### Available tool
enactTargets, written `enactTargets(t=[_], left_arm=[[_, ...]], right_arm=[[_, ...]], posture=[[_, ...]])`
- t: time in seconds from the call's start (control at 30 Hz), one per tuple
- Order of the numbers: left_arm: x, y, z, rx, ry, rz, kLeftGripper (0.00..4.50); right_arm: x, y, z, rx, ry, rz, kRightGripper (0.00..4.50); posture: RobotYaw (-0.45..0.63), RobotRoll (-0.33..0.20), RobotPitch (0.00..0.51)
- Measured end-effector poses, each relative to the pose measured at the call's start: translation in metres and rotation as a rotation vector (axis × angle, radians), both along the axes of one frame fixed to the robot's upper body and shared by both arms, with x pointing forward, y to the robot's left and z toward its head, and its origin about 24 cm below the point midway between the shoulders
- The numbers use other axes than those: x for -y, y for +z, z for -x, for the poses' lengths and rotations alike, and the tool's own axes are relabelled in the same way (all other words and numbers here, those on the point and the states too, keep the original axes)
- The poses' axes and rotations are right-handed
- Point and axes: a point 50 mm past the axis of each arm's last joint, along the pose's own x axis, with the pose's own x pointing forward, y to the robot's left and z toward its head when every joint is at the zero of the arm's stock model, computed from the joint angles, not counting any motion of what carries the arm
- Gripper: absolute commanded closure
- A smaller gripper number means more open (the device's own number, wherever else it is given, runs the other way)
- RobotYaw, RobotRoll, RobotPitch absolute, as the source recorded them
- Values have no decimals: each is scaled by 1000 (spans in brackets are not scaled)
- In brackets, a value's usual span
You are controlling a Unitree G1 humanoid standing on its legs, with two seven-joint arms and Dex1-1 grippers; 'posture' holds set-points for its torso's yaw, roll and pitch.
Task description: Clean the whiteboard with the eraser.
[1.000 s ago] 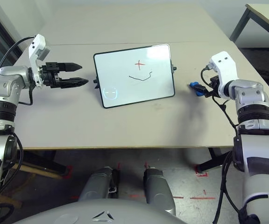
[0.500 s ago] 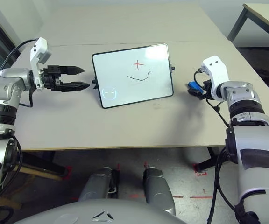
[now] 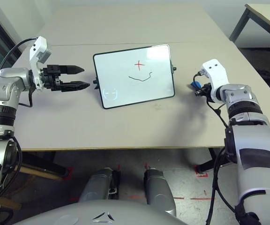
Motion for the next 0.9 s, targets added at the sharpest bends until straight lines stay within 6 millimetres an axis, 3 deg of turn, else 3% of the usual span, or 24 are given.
enactTargets(t=[0.17,0.27,0.33,0.47,0.57,0.9], left_arm=[[0,0,0,0,0,1,0],[1,0,-1,1,-2,3,0],[2,0,-1,5,-6,4,0],[3,0,-2,12,-9,6,0],[3,-1,-3,8,-5,9,0],[1,-3,-4,10,10,9,0]], right_arm=[[-14,49,-11,148,125,6,4251],[-42,81,-14,259,240,8,4251],[-63,91,-14,305,303,10,4251],[-108,86,-9,314,416,7,4252],[-131,83,-7,319,465,25,4254],[-158,76,-9,372,536,211,4269]], posture=[[156,0,87],[149,0,87],[146,0,88],[142,0,90],[142,0,90],[151,0,89]])
